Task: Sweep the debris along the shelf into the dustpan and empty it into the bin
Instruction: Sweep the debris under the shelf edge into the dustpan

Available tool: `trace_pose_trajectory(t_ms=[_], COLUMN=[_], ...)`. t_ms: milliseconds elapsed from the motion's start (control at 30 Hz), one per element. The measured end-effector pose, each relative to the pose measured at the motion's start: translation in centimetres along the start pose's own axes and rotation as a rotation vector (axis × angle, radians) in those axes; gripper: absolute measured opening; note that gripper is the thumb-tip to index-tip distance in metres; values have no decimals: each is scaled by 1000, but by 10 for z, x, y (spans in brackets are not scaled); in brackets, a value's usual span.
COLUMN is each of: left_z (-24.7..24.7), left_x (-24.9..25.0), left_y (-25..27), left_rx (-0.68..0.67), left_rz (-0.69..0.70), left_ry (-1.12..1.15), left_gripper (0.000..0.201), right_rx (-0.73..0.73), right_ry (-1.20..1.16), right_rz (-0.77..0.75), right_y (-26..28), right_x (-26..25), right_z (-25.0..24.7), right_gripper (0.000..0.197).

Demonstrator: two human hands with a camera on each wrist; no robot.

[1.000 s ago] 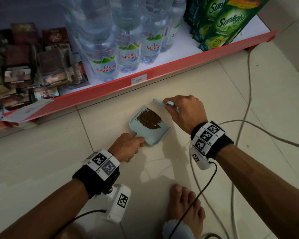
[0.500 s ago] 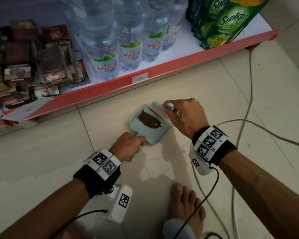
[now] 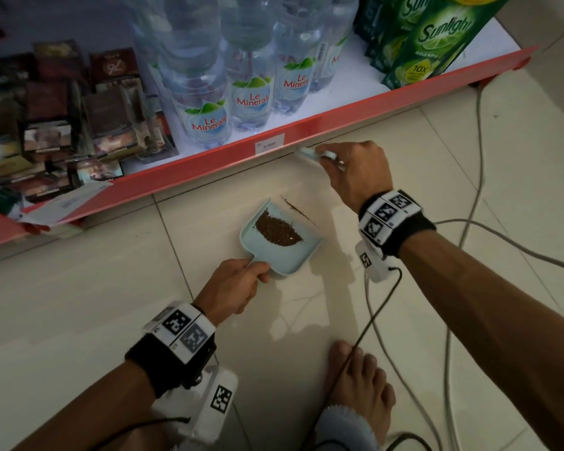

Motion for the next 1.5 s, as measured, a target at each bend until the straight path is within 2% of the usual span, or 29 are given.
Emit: trace_pose_trajectory(t_ms=[100, 167, 400, 500, 600, 667, 800, 967, 1033, 1100, 1167, 1233, 1267, 1367, 1433, 1500], left_z=[-5, -8, -13, -13, -12, -11, -13, -17, -17, -16, -16, -17, -17, -19, -19, -20], left_x=[-8, -12, -16, -16, -15, -16, -18, -21, -23, -25, -26, -27, -28, -29, -29, -30], left_y=[5, 7, 8, 7, 7, 8, 11, 14, 15, 15, 15, 14, 13, 11, 11, 11], left_rx=[15, 26, 53, 49, 53, 54, 54, 68, 63, 54, 49, 54, 56, 60, 61, 61], left_rz=[-7, -12, -7, -6, -14, -21, -25, -1, 2, 5, 6, 5, 6, 3, 1, 3], left_ry=[2, 3, -10, -14, -16, -19, -9, 3, 7, 6, 2, 1, 3, 3, 11, 25], left_gripper=[30, 30, 30, 30, 31, 31, 30, 30, 30, 30, 31, 31, 32, 32, 32, 32], right_rx=[-181, -251, -422, -384, -240, -205, -325, -413, -405, -331, -191, -68, -52, -133, -202, -236], right_ry=[32, 39, -12, -13, 10, 60, 175, 107, 67, 27, 26, 95, 143, 221, 216, 164], right_rz=[-143, -250, -430, -459, -433, -361, -239, -276, -295, -284, -231, -129, -53, 138, 130, 57], right_y=[-8, -5, 38, 42, 27, 14, 8, 44, 58, 61, 52, 36, 28, 17, 23, 36], right_x=[-15, -27, -33, -25, -19, -15, -15, -33, -38, -36, -24, -3, 9, 35, 28, 7], right_z=[22, 30, 19, 4, -8, -6, 13, 24, 21, 13, 0, -11, -13, -7, 2, 10], right_gripper=[27, 28, 23, 22, 22, 23, 27, 23, 20, 17, 17, 18, 18, 22, 23, 22])
Point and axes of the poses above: each hand's wrist, its own y-axis away from the middle knuckle, its own z-axis out of the palm, x = y × z, the point moved 6 cm from there along -y, towards the middle knuckle, and after that the axes turned 5 degrees about -z, right-handed, at the moved point
